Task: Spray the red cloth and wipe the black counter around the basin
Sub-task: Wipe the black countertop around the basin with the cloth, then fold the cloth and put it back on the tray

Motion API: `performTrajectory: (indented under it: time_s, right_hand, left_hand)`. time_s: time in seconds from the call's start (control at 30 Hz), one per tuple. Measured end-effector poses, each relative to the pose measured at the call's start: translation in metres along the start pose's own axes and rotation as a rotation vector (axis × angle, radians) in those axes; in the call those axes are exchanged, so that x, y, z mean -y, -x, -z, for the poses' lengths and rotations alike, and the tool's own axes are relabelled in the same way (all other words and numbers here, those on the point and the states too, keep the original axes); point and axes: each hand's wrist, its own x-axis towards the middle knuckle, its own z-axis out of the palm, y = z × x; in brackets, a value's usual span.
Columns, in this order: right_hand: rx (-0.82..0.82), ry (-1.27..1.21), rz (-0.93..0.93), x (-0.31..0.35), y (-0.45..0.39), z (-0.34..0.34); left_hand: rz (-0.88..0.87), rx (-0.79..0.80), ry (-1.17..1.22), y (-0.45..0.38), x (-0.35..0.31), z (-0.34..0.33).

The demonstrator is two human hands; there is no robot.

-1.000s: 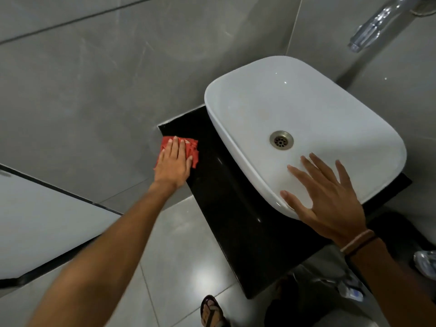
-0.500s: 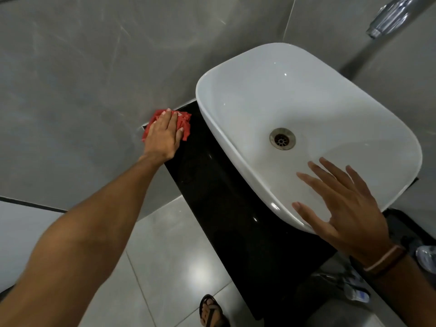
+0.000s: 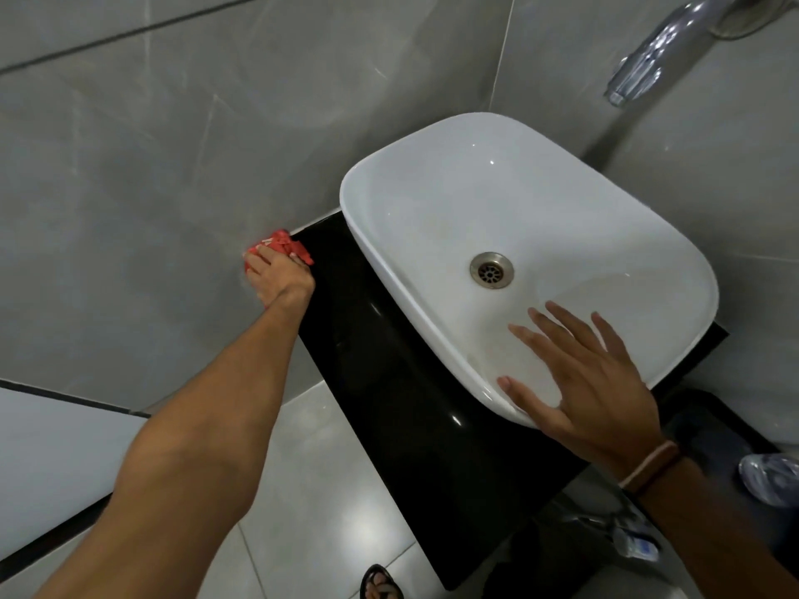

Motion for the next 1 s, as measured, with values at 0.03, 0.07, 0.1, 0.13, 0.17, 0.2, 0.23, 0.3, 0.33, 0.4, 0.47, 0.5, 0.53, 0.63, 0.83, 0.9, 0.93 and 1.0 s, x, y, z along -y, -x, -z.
performTrajectory:
  time_s: [0.03, 0.07, 0.1, 0.13, 0.17, 0.2, 0.23, 0.3, 0.33, 0.4, 0.47, 0.5, 0.53, 0.63, 0.83, 0.9, 0.93, 1.0]
  right_hand:
    - [-0.002, 0.003, 0.001, 0.0, -0.002, 0.0]
    - [-0.001, 0.003, -0.002, 0.0, -0.001, 0.001]
    - [-0.005, 0.003, -0.004, 0.0, -0.001, 0.0]
    - [-0.006, 0.003, -0.004, -0.001, -0.003, 0.0]
    - [-0.006, 0.007, -0.004, -0.001, -0.001, 0.0]
    - [-0.003, 0.009, -0.002, -0.002, -0.002, 0.0]
    - [-0.003, 0.01, -0.001, -0.002, 0.0, 0.0]
    - [-0.017, 0.007, -0.007, -0.001, 0.0, -0.002]
    - [-0.026, 0.002, -0.012, -0.001, 0.002, -0.003]
    - [-0.041, -0.004, -0.024, 0.001, 0.002, -0.005]
    - [-0.057, -0.015, -0.032, 0.002, 0.004, -0.006]
    - [-0.071, -0.023, -0.035, 0.002, 0.004, -0.007]
    - [-0.083, -0.032, -0.036, 0.003, 0.004, -0.007]
    - [-0.091, -0.093, -0.04, 0.004, 0.006, -0.007]
    - [-0.5, -0.609, -0.054, 0.015, 0.05, -0.003]
    - [-0.648, -0.878, -0.233, 0.014, 0.088, -0.008]
    - [-0.643, -1.058, -0.375, 0.015, 0.105, -0.011]
    - [-0.438, -1.579, -0.687, 0.006, 0.139, -0.013]
  left_hand:
    - [0.003, -0.005, 0.029, -0.004, 0.002, 0.001]
    - [0.004, -0.003, 0.063, -0.005, 0.005, 0.002]
    - [-0.003, -0.003, 0.102, -0.003, 0.009, 0.003]
    - [-0.016, -0.001, 0.135, 0.003, 0.014, 0.004]
    - [-0.027, 0.002, 0.154, 0.014, 0.019, 0.004]
    - [-0.04, 0.0, 0.163, 0.029, 0.023, 0.005]
    - [-0.054, 0.002, 0.166, 0.051, 0.029, 0.005]
    - [-0.093, 0.023, 0.203, 0.103, 0.039, 0.006]
    - [-0.106, 0.046, 0.238, 0.137, 0.045, 0.007]
    - [-0.124, 0.084, 0.308, 0.211, 0.057, 0.007]
    - [-0.131, 0.133, 0.364, 0.289, 0.069, 0.01]
    - [-0.128, 0.18, 0.384, 0.325, 0.076, 0.012]
    - [-0.118, 0.243, 0.401, 0.356, 0.083, 0.016]
    - [-0.121, 0.448, 0.42, 0.416, 0.105, 0.037]
    - [-0.184, 0.503, 0.449, 0.426, 0.087, 0.074]
    - [-0.288, 0.565, 0.522, 0.43, 0.064, 0.077]
    - [-0.341, 0.598, 0.54, 0.431, 0.056, 0.076]
    - [-0.46, 0.664, 0.545, 0.439, 0.032, 0.064]
